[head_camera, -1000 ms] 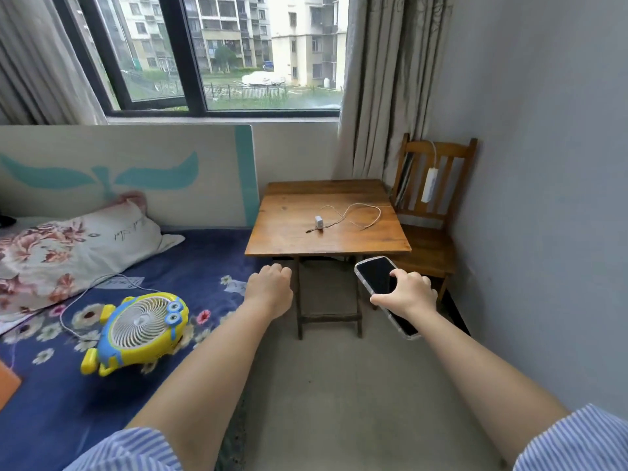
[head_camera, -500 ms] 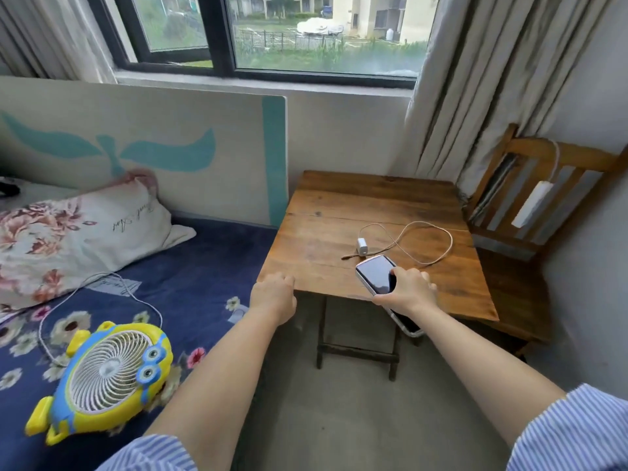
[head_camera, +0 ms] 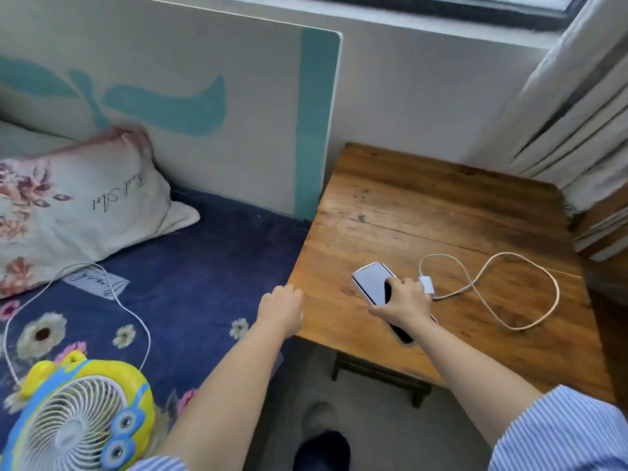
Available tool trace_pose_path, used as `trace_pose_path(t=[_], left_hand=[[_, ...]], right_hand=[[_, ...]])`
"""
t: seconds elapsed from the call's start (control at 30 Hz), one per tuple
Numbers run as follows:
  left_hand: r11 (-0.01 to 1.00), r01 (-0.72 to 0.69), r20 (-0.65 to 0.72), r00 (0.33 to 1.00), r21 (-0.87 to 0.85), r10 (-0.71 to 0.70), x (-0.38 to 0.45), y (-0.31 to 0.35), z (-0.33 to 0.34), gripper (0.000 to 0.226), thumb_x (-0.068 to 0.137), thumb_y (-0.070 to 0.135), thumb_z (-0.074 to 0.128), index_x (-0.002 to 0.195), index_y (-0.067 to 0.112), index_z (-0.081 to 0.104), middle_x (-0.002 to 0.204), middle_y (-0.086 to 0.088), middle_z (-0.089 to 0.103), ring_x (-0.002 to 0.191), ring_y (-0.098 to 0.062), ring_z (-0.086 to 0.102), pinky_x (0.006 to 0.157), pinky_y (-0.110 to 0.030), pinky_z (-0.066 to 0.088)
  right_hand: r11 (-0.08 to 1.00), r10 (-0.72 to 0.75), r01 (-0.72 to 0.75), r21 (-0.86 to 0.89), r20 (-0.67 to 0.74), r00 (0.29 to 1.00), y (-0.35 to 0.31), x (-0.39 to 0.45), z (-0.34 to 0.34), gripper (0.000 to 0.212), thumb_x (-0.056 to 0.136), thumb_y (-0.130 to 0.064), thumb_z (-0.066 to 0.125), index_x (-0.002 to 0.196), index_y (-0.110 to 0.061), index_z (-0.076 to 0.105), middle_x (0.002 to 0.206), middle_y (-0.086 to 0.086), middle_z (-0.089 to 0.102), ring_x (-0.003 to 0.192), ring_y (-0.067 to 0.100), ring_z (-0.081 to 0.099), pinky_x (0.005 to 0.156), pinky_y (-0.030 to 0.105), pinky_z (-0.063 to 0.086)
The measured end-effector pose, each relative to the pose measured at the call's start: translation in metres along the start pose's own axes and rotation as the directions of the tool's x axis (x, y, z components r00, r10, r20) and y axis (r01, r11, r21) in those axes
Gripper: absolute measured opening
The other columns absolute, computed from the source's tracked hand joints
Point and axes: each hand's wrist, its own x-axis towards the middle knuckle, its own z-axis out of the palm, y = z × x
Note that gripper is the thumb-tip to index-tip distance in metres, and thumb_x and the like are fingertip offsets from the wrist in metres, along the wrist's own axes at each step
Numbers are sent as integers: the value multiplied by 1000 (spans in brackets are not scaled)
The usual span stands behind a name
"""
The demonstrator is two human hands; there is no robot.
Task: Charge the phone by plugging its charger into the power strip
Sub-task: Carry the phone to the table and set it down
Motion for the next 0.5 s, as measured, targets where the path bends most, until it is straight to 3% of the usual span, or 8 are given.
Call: trace_pose_path(t=[0.2,0.3,0.4,0.5], left_hand=[[997,-32,38,999,-75,35,66,-13,22,21,93,15,36,103,4,51,113,-12,54,102,-29,52,81,-38,45],[990,-35,43,998,-139,41,90,-14,48,25,93,16,37,111,4,50,124,-13,50,113,-29,47,91,-38,43],[983,-40,-4,999,-179,40,109,-15,67,44,96,24,38,135,5,34,150,-14,28,139,-26,23,113,-37,27],[984,-53,12,998,-172,56,122,-9,86,58,97,33,33,144,7,13,157,-11,6,145,-24,2,119,-36,9]], right_hand=[[1000,-25,25,-14,9,1000,-22,77,31,53,68,-45,66,109,-17,49,113,12,53,105,31,42,85,40,36],[997,-69,69,-22,6,998,-31,116,47,58,68,-43,67,117,-17,47,119,14,50,109,32,40,91,41,35],[995,-101,101,-5,-50,994,-40,145,56,59,69,-39,67,119,-16,46,121,17,49,112,34,39,94,43,34],[992,-125,126,9,-64,990,-44,167,68,60,71,-38,66,121,-15,44,122,18,49,113,35,40,96,44,34]])
